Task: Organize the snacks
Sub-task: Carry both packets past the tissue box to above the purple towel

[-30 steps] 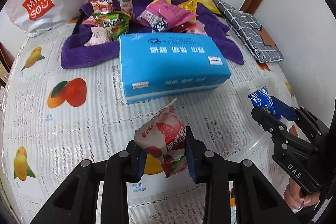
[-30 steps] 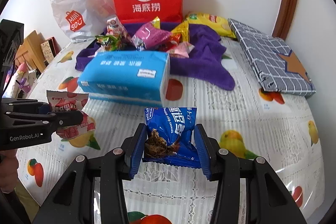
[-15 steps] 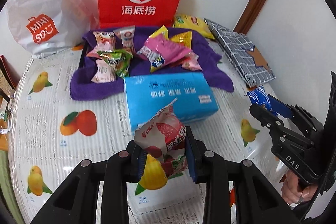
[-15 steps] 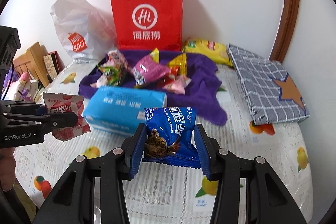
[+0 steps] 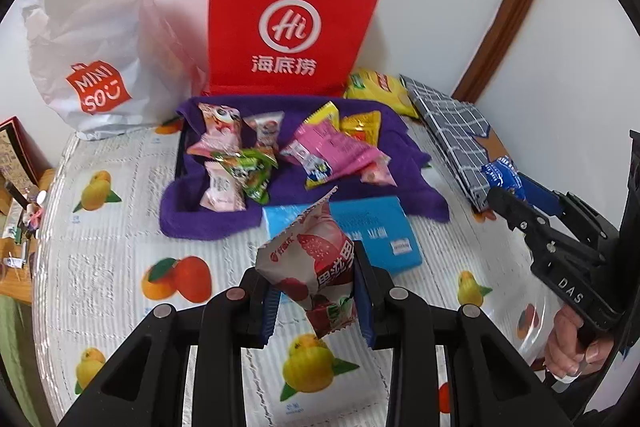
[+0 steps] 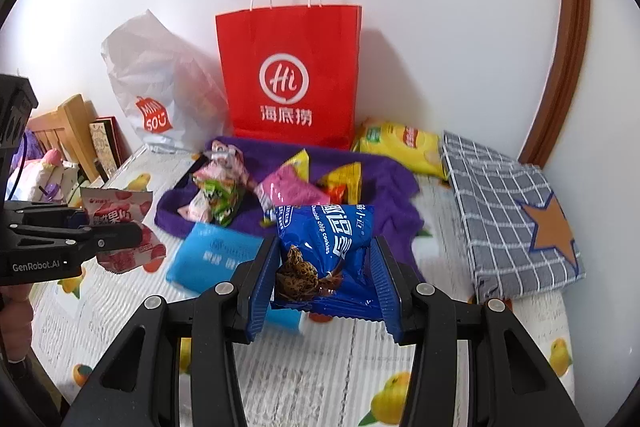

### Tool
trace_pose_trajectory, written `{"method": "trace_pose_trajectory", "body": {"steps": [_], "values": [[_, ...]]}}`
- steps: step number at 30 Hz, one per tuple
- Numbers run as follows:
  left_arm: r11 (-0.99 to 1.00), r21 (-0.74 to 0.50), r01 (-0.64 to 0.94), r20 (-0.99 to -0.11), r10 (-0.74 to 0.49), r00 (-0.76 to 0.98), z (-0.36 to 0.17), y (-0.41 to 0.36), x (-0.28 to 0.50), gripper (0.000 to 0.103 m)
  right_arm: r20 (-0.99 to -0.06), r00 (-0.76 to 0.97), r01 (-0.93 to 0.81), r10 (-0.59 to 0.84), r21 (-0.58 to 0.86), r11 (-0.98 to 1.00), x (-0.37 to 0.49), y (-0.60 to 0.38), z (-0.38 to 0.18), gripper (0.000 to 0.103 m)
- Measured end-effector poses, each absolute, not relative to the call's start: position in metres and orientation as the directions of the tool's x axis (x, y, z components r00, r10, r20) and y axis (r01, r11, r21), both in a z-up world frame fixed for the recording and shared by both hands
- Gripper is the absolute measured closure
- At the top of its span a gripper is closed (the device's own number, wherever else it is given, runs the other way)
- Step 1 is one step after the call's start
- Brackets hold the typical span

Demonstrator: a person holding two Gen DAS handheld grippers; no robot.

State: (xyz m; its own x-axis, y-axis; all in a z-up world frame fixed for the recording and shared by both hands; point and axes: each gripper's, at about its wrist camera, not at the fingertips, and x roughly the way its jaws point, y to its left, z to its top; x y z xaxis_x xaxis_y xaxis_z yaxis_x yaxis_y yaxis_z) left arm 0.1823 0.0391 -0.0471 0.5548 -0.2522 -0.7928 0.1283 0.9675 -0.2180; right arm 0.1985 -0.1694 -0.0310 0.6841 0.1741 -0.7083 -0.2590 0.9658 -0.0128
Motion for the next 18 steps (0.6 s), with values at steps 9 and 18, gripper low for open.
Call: {"method": "trace_pose_trajectory", "body": {"steps": [9,18], "values": [[0.972,-0.217,0.087,-0.779,-0.226,0.584,-0.037,0.06,0.197,0.073,-0.701,0.689,-0.297,0.185,-0.041,0.954,0.227,-0.153,-0.018,0.057],[0.971,-0.225,0.083,-0.775,-0.229,0.589,-0.037,0.067,0.221,0.073,-0.702,0.662,-0.348,0.265,0.025,0.937,0.252,-0.141,-0.014,0.057]]}}
